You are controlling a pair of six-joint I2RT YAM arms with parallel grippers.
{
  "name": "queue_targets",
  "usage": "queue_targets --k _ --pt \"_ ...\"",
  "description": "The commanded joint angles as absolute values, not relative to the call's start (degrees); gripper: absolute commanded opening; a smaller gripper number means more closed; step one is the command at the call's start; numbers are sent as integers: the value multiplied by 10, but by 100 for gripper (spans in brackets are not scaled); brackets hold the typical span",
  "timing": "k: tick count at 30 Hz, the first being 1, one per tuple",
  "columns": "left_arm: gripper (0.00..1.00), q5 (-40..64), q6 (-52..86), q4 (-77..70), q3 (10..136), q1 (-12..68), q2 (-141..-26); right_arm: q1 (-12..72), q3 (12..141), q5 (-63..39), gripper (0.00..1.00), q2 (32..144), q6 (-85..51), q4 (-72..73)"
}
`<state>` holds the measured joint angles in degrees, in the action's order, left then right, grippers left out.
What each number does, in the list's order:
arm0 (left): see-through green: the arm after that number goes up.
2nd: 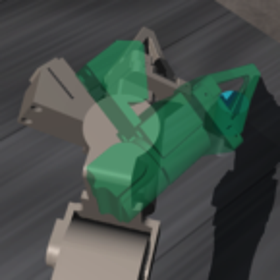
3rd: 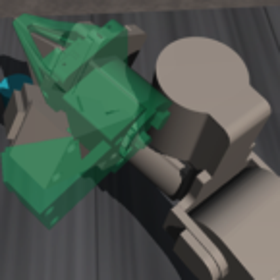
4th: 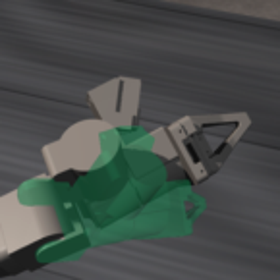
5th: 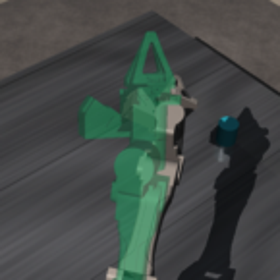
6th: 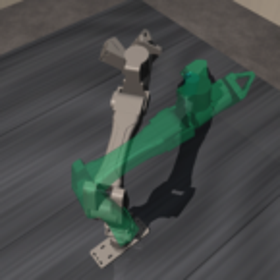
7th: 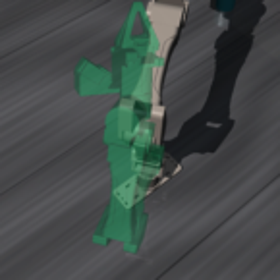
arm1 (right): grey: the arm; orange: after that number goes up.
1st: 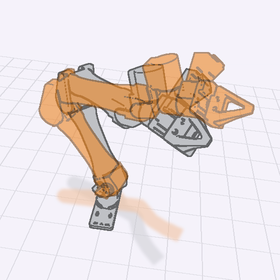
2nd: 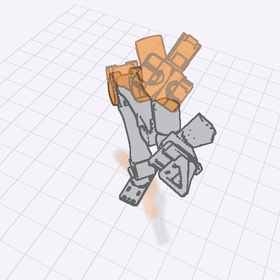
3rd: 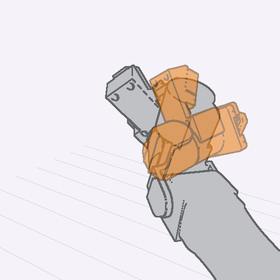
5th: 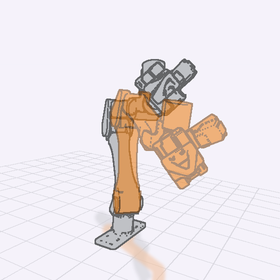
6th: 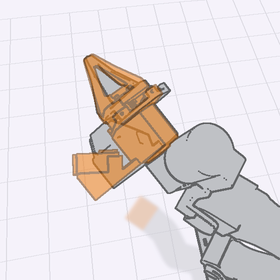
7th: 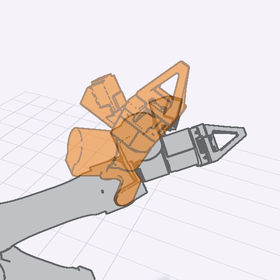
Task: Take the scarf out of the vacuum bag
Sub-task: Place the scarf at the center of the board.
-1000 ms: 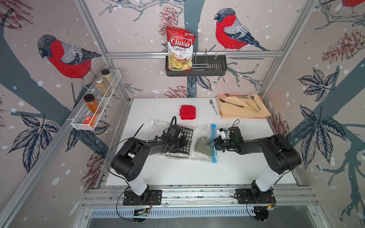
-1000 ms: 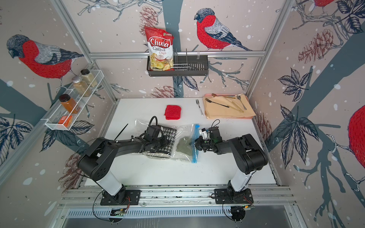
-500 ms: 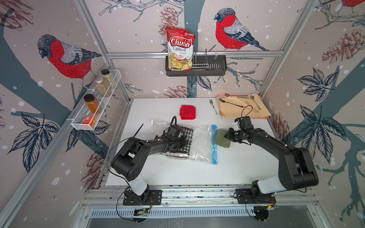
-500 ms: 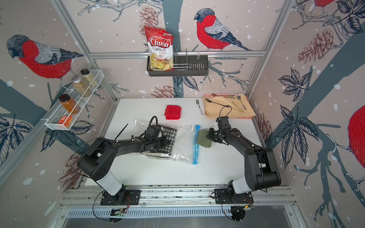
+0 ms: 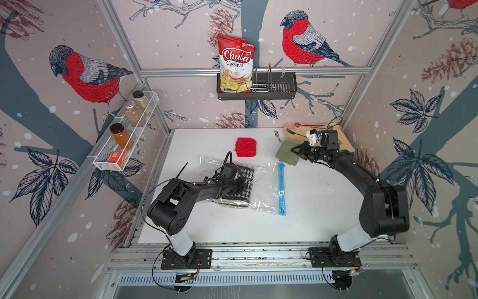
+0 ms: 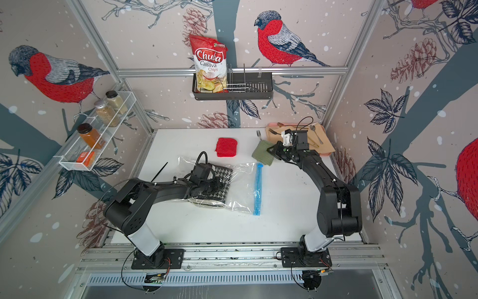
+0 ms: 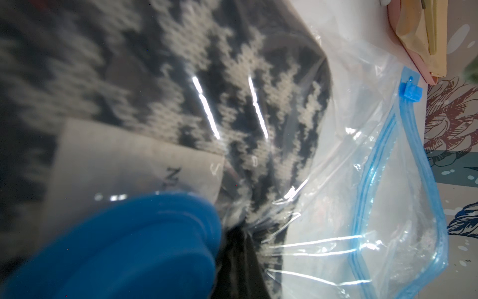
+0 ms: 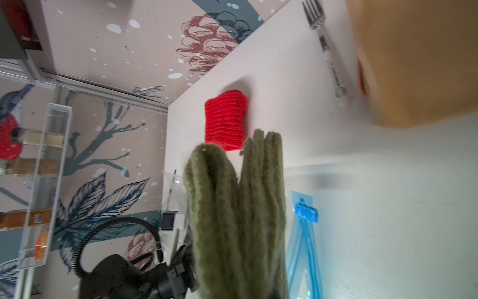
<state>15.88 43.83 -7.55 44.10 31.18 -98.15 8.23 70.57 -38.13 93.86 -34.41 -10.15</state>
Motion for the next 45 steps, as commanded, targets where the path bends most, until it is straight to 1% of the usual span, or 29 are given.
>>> queue_targets --k 1,4,7,12,15,23,30,38,43,45 --pt "4 145 428 32 438 315 -989 89 785 -460 0 998 -390 -23" --pt "4 148 425 32 442 315 -994 104 886 -511 0 1087 -423 8" --pt "4 147 429 29 442 317 -991 120 979 -538 0 1183 -437 4" --pt "4 141 434 29 440 318 -979 131 1239 -533 0 1393 -371 -208" --pt "4 134 435 31 438 317 -965 126 1294 -522 0 1452 -362 -257" --pt "4 125 442 32 429 317 -943 110 1270 -463 0 1451 -304 -326" --pt "4 129 443 28 426 318 -948 130 1322 -391 1 1474 -244 -398" --pt "4 128 442 33 426 319 -943 159 1382 -383 1 1514 -247 -413" --pt "4 127 443 37 429 320 -940 166 1397 -406 2 1529 -254 -405" --pt "4 127 442 38 431 320 -940 167 1397 -411 4 1530 -255 -401"
